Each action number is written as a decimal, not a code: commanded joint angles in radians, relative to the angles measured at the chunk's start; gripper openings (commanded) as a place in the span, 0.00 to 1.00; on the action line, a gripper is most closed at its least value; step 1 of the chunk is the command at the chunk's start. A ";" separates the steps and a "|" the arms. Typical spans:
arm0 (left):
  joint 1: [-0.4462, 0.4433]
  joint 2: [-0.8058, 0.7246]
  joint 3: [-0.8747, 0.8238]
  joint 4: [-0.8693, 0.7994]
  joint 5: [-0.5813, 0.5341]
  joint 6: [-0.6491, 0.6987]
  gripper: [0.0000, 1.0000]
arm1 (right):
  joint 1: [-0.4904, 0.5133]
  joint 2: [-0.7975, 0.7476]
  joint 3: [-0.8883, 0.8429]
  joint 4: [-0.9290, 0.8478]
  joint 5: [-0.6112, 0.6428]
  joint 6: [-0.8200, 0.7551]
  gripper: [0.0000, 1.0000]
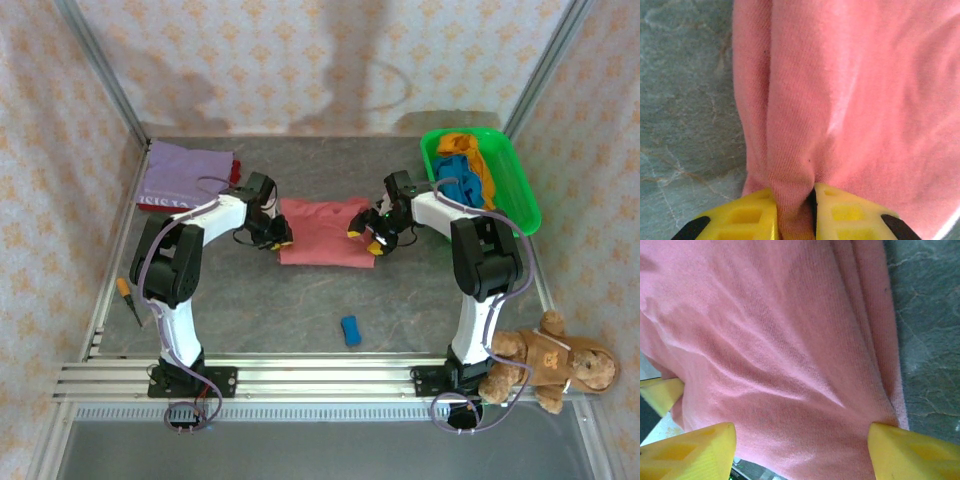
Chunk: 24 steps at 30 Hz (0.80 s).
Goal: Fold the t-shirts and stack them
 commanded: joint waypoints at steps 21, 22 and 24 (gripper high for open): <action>-0.007 -0.092 -0.131 0.396 0.335 -0.300 0.00 | -0.009 0.028 -0.011 -0.032 0.015 -0.019 0.70; -0.009 -0.086 -0.151 0.438 0.347 -0.327 0.00 | -0.008 0.028 -0.011 -0.030 0.015 -0.019 0.70; -0.009 -0.075 -0.202 0.531 0.368 -0.382 0.00 | -0.009 0.030 -0.011 -0.031 0.014 -0.019 0.70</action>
